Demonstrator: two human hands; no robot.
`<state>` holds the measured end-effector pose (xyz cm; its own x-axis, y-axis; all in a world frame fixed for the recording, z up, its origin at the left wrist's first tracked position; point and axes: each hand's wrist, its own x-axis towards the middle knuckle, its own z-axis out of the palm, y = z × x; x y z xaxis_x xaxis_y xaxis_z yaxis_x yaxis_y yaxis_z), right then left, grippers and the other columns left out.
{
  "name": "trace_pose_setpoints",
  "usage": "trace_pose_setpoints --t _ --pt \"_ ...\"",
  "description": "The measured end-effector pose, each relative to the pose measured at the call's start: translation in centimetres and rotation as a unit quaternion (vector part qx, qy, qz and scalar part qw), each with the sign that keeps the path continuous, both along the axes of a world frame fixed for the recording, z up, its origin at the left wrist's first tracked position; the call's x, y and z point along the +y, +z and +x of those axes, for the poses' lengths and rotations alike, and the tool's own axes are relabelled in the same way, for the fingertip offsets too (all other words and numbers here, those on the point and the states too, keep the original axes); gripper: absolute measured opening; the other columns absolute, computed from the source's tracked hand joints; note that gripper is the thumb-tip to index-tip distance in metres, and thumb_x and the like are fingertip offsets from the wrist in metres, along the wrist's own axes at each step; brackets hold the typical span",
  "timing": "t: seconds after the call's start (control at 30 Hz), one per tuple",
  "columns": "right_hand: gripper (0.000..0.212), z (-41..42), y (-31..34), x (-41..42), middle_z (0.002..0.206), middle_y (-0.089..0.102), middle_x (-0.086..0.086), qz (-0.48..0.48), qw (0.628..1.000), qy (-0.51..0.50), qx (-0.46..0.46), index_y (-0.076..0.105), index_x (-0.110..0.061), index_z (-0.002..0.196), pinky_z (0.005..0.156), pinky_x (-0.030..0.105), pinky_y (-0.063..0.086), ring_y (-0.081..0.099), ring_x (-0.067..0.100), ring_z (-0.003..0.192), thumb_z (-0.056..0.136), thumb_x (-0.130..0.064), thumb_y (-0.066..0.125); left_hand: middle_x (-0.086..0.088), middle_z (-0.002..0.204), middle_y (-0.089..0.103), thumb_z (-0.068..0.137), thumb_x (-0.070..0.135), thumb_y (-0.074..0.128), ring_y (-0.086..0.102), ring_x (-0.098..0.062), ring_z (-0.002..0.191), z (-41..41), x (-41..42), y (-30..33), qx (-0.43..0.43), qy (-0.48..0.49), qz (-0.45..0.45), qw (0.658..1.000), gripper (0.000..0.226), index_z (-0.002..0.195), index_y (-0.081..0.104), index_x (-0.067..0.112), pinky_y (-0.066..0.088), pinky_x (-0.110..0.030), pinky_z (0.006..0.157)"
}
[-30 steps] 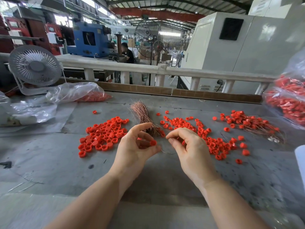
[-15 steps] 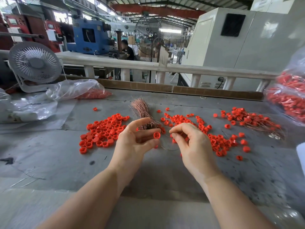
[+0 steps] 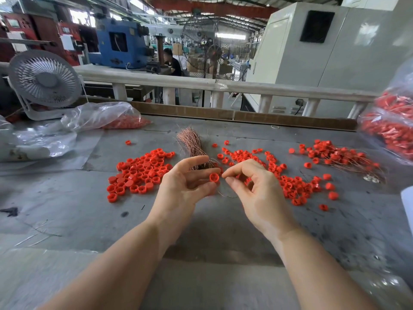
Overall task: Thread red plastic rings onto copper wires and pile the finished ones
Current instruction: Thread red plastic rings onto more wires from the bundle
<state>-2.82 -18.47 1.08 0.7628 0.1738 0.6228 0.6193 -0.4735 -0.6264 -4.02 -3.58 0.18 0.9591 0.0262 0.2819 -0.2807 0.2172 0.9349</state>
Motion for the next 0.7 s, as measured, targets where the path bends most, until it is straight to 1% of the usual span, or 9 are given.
trace_pose_setpoints --t 0.1,0.23,0.47,0.57,0.7 --pt "0.014 -0.02 0.01 0.04 0.079 0.059 -0.003 -0.010 1.000 0.002 0.021 0.069 -0.014 0.079 0.068 0.011 0.038 0.052 0.006 0.075 0.083 -0.001 0.065 -0.006 0.093 0.074 0.076 -0.015 0.062 0.070 -0.014 0.084 0.01 0.03 0.00 0.003 -0.009 0.005 1.000 0.044 0.110 0.059 0.012 0.053 -0.019 0.070" --pt "0.012 -0.05 -0.06 0.07 0.079 0.060 -0.004 -0.019 0.999 -0.007 0.034 0.070 -0.013 0.080 0.068 0.010 0.037 0.053 0.005 0.074 0.083 -0.002 0.066 -0.005 0.094 0.074 0.076 -0.014 0.062 0.069 -0.013 0.087 0.03 0.11 0.01 0.003 -0.011 0.008 1.000 0.043 0.109 0.059 0.013 0.053 -0.019 0.072" --pt "0.012 -0.10 -0.06 0.16 0.077 0.060 -0.002 -0.008 1.000 0.001 0.027 0.070 -0.013 0.079 0.068 0.011 0.039 0.053 0.007 0.074 0.082 -0.001 0.066 -0.004 0.092 0.074 0.076 -0.013 0.064 0.069 -0.012 0.085 -0.09 0.10 0.06 -0.003 -0.004 0.010 1.000 0.042 0.107 0.060 0.015 0.054 -0.019 0.073" --pt "0.014 -0.12 0.03 0.11 0.077 0.061 -0.003 0.011 0.999 0.004 0.032 0.069 -0.014 0.078 0.067 0.011 0.040 0.054 0.006 0.074 0.082 -0.001 0.065 -0.002 0.088 0.074 0.076 -0.014 0.063 0.068 -0.010 0.082 -0.12 0.06 0.11 -0.002 0.000 0.010 1.000 0.042 0.104 0.061 0.016 0.053 -0.018 0.070" --pt "0.015 -0.24 0.04 0.07 0.078 0.062 -0.004 0.012 0.999 0.007 0.038 0.069 -0.015 0.079 0.069 0.011 0.040 0.055 0.005 0.075 0.083 -0.001 0.065 -0.004 0.091 0.074 0.076 -0.013 0.064 0.069 -0.012 0.085 -0.24 -0.01 0.10 0.000 -0.006 0.019 1.000 0.040 0.105 0.062 0.014 0.052 -0.017 0.071"
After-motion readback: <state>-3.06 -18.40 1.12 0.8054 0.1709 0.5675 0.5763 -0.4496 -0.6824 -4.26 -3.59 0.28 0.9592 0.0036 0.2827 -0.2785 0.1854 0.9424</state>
